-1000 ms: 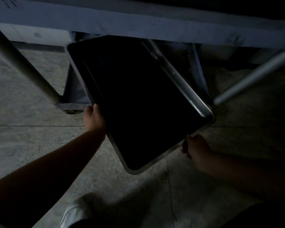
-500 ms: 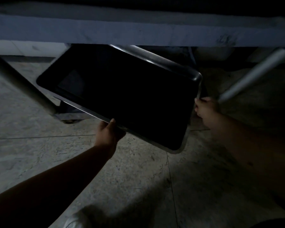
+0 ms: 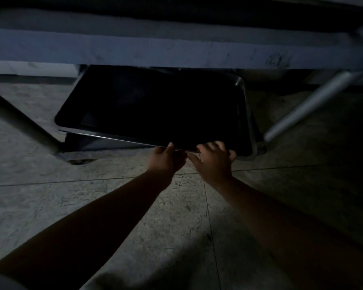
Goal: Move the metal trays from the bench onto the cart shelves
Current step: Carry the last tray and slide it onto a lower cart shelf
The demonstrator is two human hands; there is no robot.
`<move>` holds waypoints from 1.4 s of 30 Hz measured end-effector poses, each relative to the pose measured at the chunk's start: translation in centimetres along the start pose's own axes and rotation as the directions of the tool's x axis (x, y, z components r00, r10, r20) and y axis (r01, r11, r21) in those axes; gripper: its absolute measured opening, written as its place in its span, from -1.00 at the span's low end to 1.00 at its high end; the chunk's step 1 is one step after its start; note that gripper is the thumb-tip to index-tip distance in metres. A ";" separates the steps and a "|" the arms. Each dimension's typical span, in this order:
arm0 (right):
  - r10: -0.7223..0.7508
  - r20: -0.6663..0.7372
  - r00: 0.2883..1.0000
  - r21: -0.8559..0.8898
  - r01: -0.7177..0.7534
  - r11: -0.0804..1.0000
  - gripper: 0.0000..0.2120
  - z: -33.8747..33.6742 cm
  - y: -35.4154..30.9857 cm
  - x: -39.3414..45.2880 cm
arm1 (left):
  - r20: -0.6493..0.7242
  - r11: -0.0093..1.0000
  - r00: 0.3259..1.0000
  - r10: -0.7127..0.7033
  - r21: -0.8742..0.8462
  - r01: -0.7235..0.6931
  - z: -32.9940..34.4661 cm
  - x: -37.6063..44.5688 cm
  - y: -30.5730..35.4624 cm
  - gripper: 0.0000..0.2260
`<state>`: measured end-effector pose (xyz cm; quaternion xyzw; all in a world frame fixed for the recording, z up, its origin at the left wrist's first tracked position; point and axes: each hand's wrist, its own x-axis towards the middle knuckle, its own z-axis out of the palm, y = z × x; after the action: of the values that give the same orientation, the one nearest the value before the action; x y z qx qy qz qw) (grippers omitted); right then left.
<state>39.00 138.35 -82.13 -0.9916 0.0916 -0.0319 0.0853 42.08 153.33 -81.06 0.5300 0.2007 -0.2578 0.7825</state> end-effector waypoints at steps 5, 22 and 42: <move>-0.046 -0.059 0.997 0.051 0.049 0.997 -0.62 0.6 3.4 3.3 | 0.433 -0.136 0.597 0.676 0.869 -0.476 -6.4 1.2 3.2 -0.63; 0.081 0.084 0.993 0.224 -0.098 0.970 -0.76 1.3 4.4 8.4 | 0.349 -0.314 0.805 0.480 0.925 -0.214 -9.7 6.7 7.5 -0.63; 0.005 0.454 0.891 -0.113 0.052 0.992 0.17 -14.2 1.3 -1.4 | 0.186 -0.335 0.966 0.179 0.935 -0.117 -2.3 -11.2 11.6 -0.03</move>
<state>36.33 135.05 -68.50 -0.9761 0.0588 0.2049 0.0430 40.36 161.15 -66.91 0.9675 -0.1456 -0.1999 0.0527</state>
